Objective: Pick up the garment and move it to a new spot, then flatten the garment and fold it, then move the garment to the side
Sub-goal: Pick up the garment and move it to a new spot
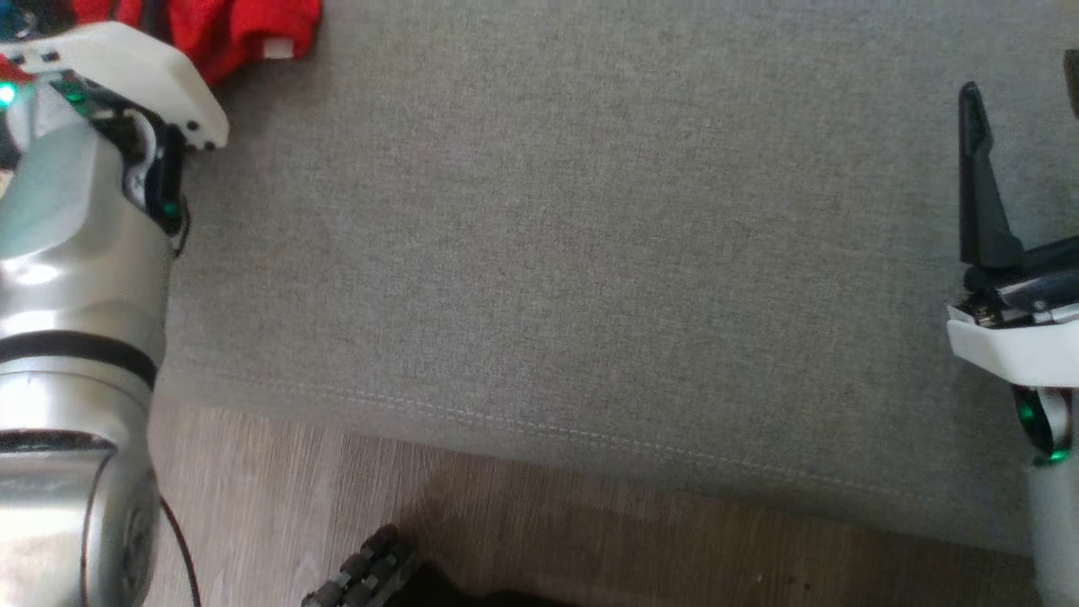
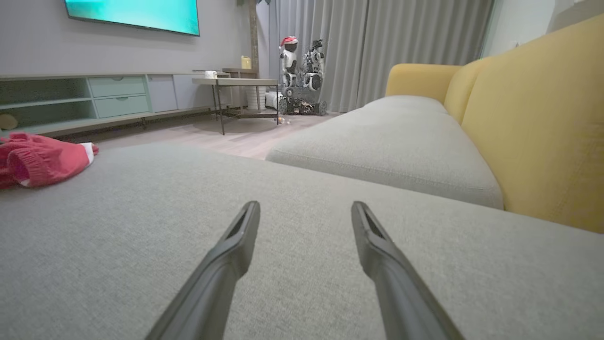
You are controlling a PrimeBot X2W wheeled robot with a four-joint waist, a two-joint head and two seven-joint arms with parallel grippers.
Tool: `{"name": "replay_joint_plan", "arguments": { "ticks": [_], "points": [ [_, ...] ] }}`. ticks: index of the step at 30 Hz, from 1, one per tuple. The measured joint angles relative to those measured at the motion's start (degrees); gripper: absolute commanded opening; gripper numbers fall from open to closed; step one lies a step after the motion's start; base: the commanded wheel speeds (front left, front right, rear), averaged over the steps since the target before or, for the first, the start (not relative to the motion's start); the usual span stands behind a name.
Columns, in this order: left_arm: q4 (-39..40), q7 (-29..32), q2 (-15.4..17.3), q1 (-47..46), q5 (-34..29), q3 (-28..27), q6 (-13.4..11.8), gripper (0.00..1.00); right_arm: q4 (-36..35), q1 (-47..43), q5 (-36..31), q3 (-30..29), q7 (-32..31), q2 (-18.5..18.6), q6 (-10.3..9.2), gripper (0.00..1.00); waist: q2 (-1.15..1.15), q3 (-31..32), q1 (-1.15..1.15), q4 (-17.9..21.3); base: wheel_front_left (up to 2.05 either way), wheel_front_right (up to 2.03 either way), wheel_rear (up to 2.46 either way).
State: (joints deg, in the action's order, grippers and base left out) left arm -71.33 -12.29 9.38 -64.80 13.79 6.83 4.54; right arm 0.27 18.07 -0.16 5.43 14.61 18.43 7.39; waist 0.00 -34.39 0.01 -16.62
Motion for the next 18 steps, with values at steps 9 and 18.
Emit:
{"name": "replay_joint_plan", "arguments": {
  "ticks": [9,18],
  "points": [
    [15.81,-2.1,1.15,0.1,-2.22,3.69,2.12,0.0,0.66,-0.31,0.54,-0.14,0.0,-4.87,0.0,1.0,0.0,7.23,0.0,2.06,0.0,0.0,0.0],
    [26.93,-2.4,0.58,6.76,-1.78,9.62,2.59,0.0,-2.03,-1.77,0.98,-0.81,0.01,-9.46,0.0,1.0,0.0,12.92,-0.01,8.98,0.0,0.0,0.0]
  ]
}}
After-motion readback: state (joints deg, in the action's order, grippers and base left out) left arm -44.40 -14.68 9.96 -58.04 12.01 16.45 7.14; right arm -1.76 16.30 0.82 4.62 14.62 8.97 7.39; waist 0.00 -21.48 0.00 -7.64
